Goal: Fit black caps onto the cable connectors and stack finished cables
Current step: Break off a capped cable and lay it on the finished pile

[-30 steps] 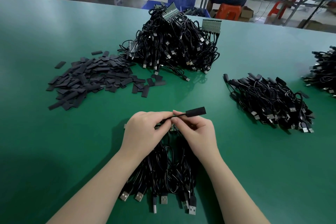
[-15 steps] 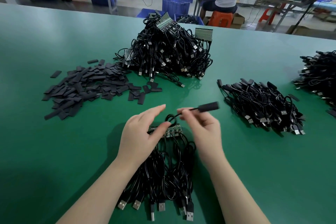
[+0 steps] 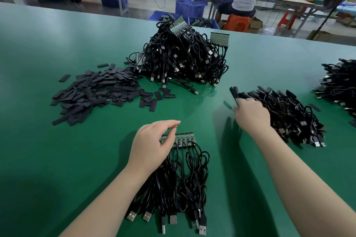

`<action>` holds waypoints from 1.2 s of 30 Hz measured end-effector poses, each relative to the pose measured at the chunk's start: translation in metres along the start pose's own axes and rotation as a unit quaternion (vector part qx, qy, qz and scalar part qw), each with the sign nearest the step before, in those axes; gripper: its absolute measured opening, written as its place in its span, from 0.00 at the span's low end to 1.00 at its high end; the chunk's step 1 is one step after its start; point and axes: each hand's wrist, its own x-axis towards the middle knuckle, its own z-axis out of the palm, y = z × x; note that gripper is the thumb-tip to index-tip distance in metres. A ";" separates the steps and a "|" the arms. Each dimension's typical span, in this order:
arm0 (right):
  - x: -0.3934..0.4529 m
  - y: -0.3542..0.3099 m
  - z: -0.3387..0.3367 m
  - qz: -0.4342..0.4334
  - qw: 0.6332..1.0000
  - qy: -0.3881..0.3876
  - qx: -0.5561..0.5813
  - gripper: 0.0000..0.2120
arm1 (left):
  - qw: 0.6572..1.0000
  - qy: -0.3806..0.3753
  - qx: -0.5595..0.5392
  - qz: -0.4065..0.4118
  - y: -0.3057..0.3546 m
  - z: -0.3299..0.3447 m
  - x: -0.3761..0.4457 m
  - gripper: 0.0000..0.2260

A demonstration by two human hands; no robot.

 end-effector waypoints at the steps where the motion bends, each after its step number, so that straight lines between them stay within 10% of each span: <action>1: -0.002 -0.002 0.006 -0.012 0.998 -0.036 -0.047 0.14 | 1.000 -0.005 0.002 -0.004 0.000 0.000 0.000 0.10; 8: -0.021 -0.010 0.009 -0.007 0.998 -0.022 -0.060 0.16 | 0.998 -0.040 0.017 -0.036 -0.004 0.001 0.001 0.12; 11: -0.044 -0.038 0.002 -0.036 0.988 -0.052 0.144 0.14 | 0.997 -0.051 0.026 -0.053 -0.006 0.002 0.002 0.12; 15: -0.071 -0.068 -0.004 -0.076 0.928 -0.213 0.295 0.17 | 0.994 -0.068 0.031 -0.079 -0.009 0.003 0.002 0.12; 20: -0.077 -0.076 -0.005 -0.012 0.873 -0.234 0.429 0.15 | 0.993 -0.078 0.048 -0.073 -0.011 0.005 0.002 0.11; 26: -0.088 -0.078 -0.013 0.078 0.681 -0.281 0.672 0.03 | 0.997 -0.043 0.038 -0.044 -0.008 0.004 0.002 0.14; 36: -0.097 -0.087 -0.026 0.013 0.649 -0.286 0.705 0.11 | 0.986 -0.012 -0.133 -0.100 0.000 0.004 0.003 0.07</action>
